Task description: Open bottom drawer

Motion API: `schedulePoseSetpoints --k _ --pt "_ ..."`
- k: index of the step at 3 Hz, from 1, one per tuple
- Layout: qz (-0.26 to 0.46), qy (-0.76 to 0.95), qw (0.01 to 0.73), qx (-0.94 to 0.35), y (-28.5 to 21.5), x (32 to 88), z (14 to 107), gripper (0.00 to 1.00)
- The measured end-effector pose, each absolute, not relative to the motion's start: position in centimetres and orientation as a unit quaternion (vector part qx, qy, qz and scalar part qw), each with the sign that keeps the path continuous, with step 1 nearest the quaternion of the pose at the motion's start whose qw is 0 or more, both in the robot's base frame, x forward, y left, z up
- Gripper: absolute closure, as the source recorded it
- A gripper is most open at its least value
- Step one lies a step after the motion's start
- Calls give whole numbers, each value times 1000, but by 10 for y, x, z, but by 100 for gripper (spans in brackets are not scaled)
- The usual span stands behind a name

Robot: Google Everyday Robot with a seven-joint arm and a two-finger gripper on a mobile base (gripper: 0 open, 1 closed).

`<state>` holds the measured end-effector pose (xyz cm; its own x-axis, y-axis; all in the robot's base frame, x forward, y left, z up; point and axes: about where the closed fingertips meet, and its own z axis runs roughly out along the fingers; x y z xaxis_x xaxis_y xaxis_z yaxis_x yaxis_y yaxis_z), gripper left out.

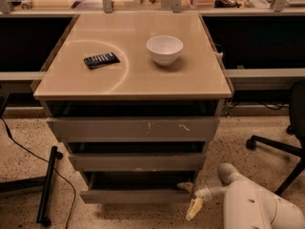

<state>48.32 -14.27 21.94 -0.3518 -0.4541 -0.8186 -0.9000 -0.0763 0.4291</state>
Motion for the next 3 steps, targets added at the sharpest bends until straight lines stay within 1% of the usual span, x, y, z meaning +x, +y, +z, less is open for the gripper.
schedulePoseSetpoints --k 2,3 --pt "511 640 146 -555 -156 433 244 0" --pt "512 640 87 -567 -153 397 265 0"
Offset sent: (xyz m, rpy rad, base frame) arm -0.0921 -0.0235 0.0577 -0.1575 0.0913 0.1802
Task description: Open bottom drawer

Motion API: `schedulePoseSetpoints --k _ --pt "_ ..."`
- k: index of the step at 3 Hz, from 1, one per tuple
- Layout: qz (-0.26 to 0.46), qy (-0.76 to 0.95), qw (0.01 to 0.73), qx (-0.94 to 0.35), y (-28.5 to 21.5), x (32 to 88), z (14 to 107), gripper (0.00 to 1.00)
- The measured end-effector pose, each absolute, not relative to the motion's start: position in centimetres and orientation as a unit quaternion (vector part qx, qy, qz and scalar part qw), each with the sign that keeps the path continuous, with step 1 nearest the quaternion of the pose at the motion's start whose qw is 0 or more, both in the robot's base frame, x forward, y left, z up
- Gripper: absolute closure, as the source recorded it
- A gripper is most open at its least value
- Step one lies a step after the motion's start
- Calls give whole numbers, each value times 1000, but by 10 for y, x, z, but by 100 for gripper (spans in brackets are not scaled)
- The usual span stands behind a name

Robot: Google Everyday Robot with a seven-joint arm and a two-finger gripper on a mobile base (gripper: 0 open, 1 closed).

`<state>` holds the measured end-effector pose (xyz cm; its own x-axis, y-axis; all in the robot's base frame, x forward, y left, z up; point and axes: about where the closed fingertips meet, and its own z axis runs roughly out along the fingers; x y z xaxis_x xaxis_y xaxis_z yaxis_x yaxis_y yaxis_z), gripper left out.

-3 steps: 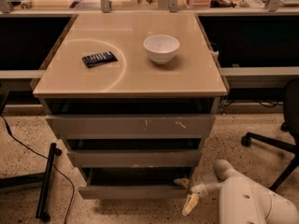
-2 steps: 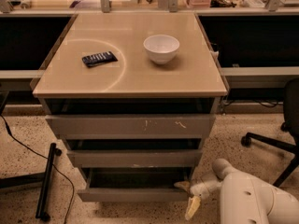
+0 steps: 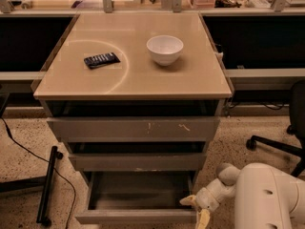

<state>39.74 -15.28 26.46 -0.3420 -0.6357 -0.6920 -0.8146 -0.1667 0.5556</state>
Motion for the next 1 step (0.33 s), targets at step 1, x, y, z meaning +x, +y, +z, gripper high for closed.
schedulePoseSetpoints --k 1 --pt "512 640 87 -567 -153 397 265 0"
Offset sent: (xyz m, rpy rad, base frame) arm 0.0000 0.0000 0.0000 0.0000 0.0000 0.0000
